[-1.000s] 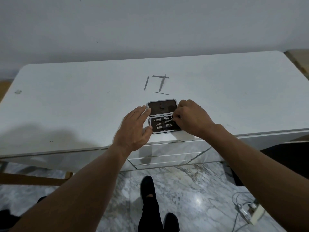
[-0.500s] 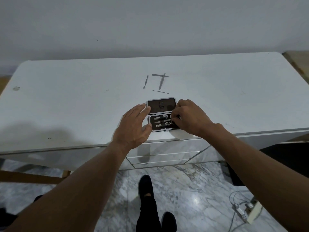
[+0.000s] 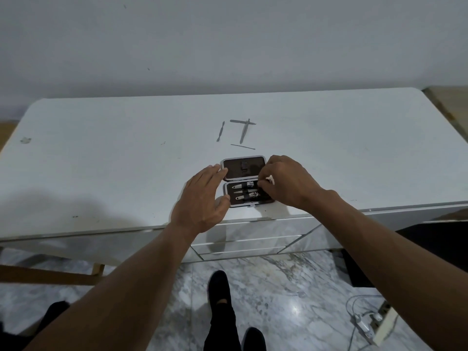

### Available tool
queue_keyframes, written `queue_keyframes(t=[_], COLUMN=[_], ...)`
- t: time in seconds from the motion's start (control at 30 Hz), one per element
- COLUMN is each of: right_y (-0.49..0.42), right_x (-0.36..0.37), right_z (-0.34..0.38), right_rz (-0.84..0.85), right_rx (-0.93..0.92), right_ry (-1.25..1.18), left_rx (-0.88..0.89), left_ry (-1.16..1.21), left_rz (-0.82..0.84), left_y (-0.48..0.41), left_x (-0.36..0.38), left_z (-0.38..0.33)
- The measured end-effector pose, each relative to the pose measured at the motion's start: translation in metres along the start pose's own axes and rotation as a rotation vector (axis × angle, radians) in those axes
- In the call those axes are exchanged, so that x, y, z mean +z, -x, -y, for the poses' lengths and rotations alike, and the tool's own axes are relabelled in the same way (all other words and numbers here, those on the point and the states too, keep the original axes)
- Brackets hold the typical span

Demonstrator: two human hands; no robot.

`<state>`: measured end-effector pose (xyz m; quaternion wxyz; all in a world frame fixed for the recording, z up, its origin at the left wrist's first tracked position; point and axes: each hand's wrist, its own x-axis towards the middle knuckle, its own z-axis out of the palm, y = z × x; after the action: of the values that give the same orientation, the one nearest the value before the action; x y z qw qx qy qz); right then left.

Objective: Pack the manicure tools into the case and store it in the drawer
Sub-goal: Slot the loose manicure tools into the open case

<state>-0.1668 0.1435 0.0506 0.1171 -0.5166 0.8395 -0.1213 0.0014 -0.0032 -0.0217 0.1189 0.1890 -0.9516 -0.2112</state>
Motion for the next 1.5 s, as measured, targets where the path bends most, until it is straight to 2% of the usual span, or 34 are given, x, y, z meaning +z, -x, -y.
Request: queue_keyframes(t=[0.2,0.37,0.5,0.83,0.97,1.13,1.3,1.37,1.5], right_y=[-0.038,-0.096,-0.132,-0.166,-0.161,-0.130,-0.088,-0.071,-0.044], right_x=[-0.014,-0.009,-0.004,-0.005,-0.016,-0.033,-0.034,-0.028,-0.014], right_z=[0.001,-0.001,0.002,0.005,-0.006,-0.010,-0.008,-0.010,-0.017], right_rz=[-0.060,-0.062,-0.069,-0.118,-0.129,-0.115,-0.077,-0.083,-0.077], right_rx=[0.145,0.409,0.553,0.720,0.677,0.613,0.516,0.492,0.391], right_ry=[-0.010,-0.094,-0.227,-0.425,-0.466,-0.834,-0.955,-0.916,-0.505], left_rx=[0.006,0.015,0.031,0.028,0.029,0.024,0.015,0.033,0.065], left_ry=[0.013,0.031,0.057,0.078,0.052,0.040,0.016,0.002,-0.051], left_rz=[-0.005,-0.016,-0.026,-0.025,-0.016,-0.014,-0.002,0.007,0.023], left_y=[0.002,0.000,-0.002,-0.005,-0.005,-0.006,-0.007,-0.008,-0.008], left_x=[-0.003,-0.004,-0.005,-0.005,-0.005,-0.008,-0.011,-0.011,-0.010], left_z=[-0.006,-0.004,-0.003,0.001,0.001,-0.001,-0.005,-0.004,-0.002])
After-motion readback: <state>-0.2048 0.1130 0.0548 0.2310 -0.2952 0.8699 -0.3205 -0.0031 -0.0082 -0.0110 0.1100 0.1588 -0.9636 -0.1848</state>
